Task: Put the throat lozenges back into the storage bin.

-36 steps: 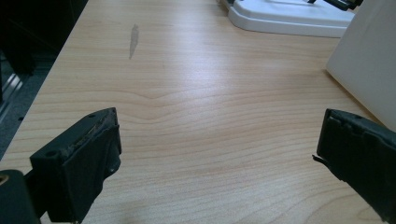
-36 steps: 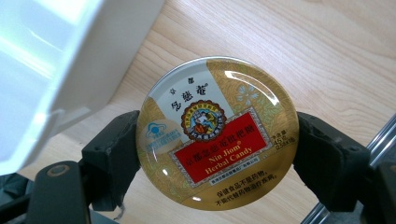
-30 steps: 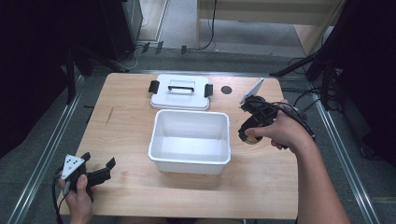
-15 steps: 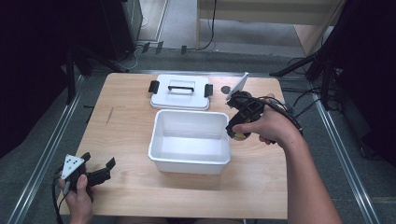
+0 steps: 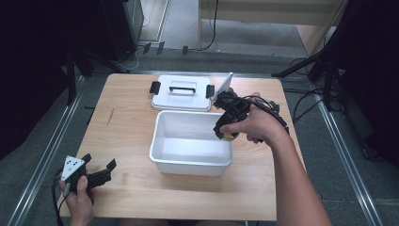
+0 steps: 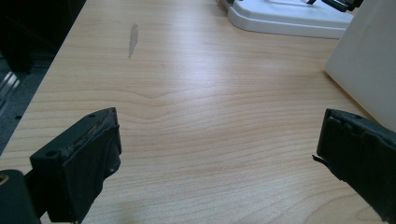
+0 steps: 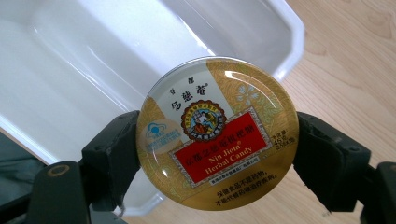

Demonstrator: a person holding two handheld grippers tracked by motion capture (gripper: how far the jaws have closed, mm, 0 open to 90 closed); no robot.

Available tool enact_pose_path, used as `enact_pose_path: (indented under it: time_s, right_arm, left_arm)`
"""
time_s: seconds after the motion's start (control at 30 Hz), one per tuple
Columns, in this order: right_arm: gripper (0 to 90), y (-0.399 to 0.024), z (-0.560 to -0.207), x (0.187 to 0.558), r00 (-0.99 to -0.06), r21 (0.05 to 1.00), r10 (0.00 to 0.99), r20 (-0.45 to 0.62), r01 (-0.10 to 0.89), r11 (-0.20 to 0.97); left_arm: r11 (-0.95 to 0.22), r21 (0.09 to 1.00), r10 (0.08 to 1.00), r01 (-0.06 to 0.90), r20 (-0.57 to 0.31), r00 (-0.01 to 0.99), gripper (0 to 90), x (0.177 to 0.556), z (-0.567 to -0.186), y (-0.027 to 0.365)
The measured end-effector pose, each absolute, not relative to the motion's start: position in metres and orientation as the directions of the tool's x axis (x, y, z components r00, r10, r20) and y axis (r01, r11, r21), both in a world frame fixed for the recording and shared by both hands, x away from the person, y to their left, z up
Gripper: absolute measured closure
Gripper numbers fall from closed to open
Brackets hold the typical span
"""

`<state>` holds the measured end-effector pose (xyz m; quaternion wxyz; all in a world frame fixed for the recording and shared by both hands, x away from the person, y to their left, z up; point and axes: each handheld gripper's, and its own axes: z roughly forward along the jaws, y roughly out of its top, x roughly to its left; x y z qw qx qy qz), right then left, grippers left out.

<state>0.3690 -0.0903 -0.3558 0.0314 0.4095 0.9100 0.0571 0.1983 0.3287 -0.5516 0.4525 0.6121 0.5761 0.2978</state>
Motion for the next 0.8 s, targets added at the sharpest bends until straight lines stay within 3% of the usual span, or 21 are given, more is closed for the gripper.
enact_pose_path:
  time_s: [0.2, 0.43, 0.8]
  right_arm:
    - [20.8, -0.073, -0.356, 0.366, -0.718, 0.146, 0.695, -0.015, 0.686, 0.712]
    - [20.8, -0.066, -0.354, 0.360, -0.833, 0.197, 0.551, -0.059, 0.531, 0.824]
    - [20.8, -0.064, -0.375, 0.355, -0.919, 0.161, 0.379, -0.107, 0.361, 0.919]
  left_arm:
    - [0.074, 0.898, 0.975, 0.433, -0.157, 0.158, 0.2, 0.198, -0.552, 0.329]
    - [0.079, 0.898, 0.974, 0.432, -0.163, 0.159, 0.1, 0.198, -0.552, 0.329]
    - [0.084, 0.898, 0.973, 0.431, -0.167, 0.158, 0.1, 0.199, -0.552, 0.330]
